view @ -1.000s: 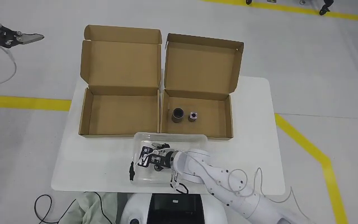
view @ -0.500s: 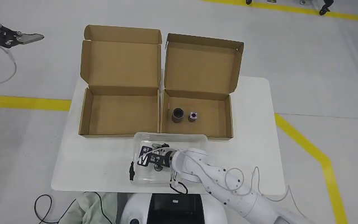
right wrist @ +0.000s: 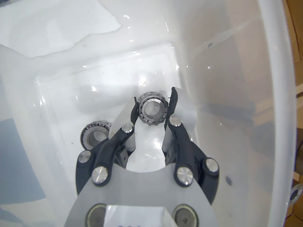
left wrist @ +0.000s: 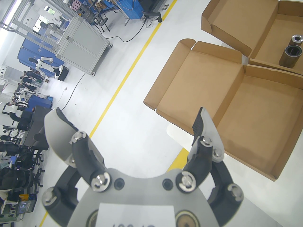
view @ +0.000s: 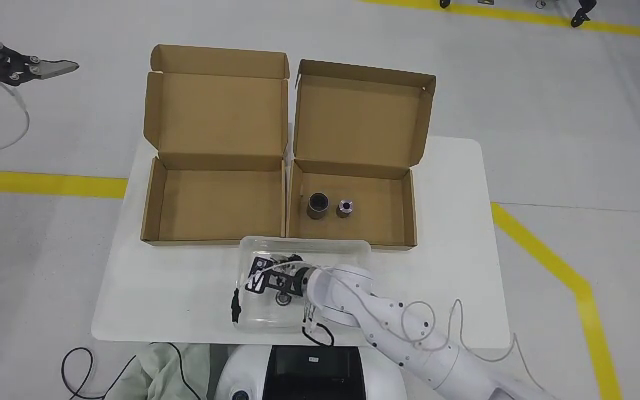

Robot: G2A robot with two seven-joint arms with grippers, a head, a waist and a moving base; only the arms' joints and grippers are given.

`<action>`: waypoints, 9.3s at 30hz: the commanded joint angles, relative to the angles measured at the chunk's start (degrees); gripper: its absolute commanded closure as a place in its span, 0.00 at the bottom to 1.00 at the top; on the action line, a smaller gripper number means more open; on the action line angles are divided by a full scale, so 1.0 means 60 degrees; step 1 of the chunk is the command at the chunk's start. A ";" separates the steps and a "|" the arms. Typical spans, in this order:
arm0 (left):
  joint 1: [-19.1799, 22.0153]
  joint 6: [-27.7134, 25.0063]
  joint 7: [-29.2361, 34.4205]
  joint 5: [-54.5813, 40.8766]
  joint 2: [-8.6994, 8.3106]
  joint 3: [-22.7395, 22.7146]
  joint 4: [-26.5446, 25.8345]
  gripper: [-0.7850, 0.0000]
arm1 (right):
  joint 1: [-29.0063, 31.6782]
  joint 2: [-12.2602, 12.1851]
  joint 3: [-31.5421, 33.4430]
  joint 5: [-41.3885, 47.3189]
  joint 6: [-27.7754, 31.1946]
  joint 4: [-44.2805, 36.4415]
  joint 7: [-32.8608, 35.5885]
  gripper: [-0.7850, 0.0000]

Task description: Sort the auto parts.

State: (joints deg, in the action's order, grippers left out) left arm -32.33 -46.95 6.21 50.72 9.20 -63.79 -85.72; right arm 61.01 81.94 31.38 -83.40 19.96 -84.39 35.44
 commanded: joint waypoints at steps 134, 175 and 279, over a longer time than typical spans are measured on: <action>0.0000 0.0000 0.0000 0.0000 0.0000 0.0000 0.0000 0.00 | -0.4250 0.1747 -0.0676 0.3387 0.1371 0.4575 -0.3505 1.00; 0.0000 0.0000 0.0000 0.0000 0.0000 0.0000 0.0000 0.00 | -0.5694 0.4636 -0.1700 0.2968 0.0467 0.9424 -0.3902 0.44; 0.0000 0.0000 0.0000 0.0000 0.0000 0.0000 0.0000 0.00 | 0.1373 0.0336 0.1363 -0.2480 0.3558 -0.0768 0.0559 0.96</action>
State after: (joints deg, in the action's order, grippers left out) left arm -32.33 -46.95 6.21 50.72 9.20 -63.79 -85.72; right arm 69.19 84.00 39.43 -98.27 41.69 -88.94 39.00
